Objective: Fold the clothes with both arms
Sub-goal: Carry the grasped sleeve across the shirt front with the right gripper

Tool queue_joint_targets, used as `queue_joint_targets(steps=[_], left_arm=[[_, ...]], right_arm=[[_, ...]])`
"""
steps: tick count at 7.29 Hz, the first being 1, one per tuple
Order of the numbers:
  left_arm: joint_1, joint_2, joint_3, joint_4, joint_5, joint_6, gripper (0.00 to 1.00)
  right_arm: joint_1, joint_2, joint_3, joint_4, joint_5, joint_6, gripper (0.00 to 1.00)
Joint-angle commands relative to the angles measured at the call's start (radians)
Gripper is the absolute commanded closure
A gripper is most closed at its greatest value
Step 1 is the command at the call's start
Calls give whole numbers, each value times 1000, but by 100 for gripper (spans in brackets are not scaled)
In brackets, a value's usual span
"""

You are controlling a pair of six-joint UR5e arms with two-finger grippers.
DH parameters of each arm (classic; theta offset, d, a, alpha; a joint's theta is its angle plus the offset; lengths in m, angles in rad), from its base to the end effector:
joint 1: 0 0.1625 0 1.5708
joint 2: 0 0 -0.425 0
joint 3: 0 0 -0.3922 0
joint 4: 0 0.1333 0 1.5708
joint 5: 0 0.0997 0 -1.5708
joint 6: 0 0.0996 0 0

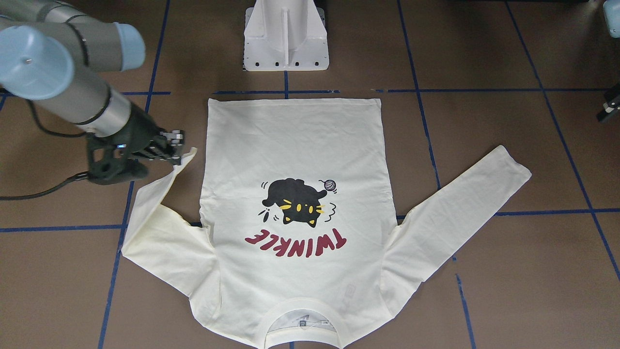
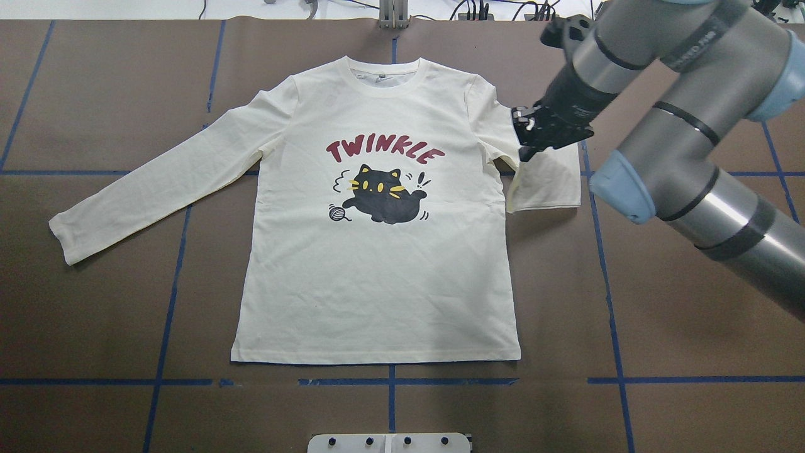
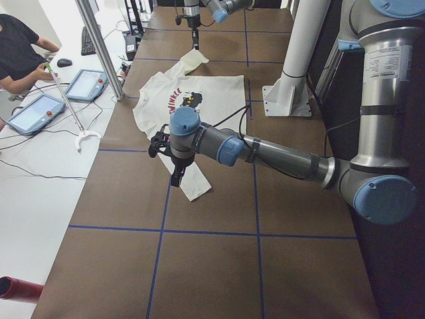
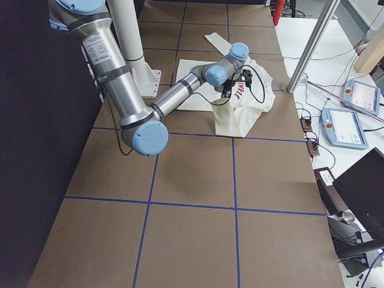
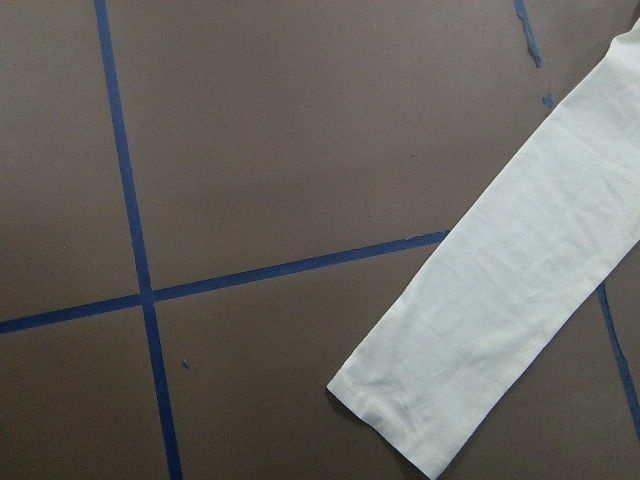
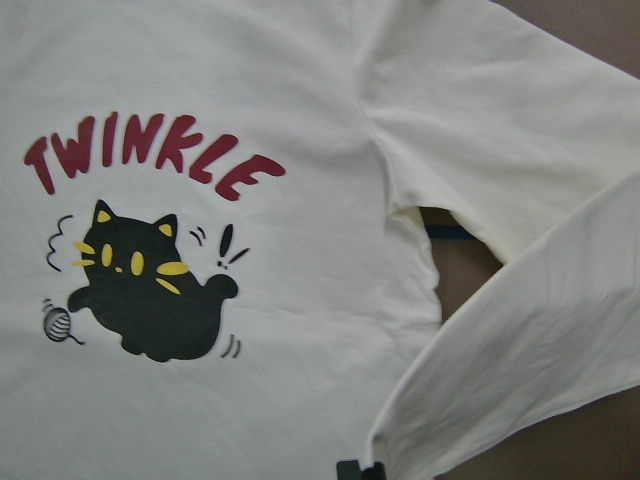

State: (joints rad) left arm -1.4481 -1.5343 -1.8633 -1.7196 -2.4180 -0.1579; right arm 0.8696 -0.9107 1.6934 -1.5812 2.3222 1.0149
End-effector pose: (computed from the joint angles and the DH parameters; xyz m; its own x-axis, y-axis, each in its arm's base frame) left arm 0.0007 -0.4851 0.5093 0.6309 0.2259 -0.7422 -0.0135 0.9597 0.2806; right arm -0.3765 -0.5471 0.2042 0.5250 0.0241 0.8508 0.0306 0.9984 -0.0471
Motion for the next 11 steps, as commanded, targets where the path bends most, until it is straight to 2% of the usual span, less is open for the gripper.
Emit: queue_joint_targets(steps=[1, 2, 3, 4, 5, 6, 7, 10, 11], left_arm=[[0, -1, -5, -3, -1, -2, 0], [0, -1, -7, -9, 0, 0, 0], [0, -1, -8, -17, -1, -2, 0], [0, -3, -11, -20, -1, -3, 0], [0, -4, -11, -21, -1, -9, 0], [2, -6, -11, -23, -1, -15, 0], [2, -6, -8, -28, -1, -17, 0], [2, -3, -8, -32, -7, -17, 0], [2, -3, -7, -32, -7, -17, 0]], right_arm=[[-189, 343, -299, 132, -216, 216, 100], [-280, 454, -506, 340, -363, 311, 100], [-357, 548, -647, 413, -491, 356, 100], [-413, 576, -694, 428, -617, 359, 100], [-428, 599, -745, 434, -645, 358, 100], [-428, 613, -814, 507, -662, 359, 100], [-425, 657, -892, 524, -679, 361, 100], [-402, 697, -929, 535, -741, 382, 100], [-402, 700, -963, 584, -771, 384, 100]])
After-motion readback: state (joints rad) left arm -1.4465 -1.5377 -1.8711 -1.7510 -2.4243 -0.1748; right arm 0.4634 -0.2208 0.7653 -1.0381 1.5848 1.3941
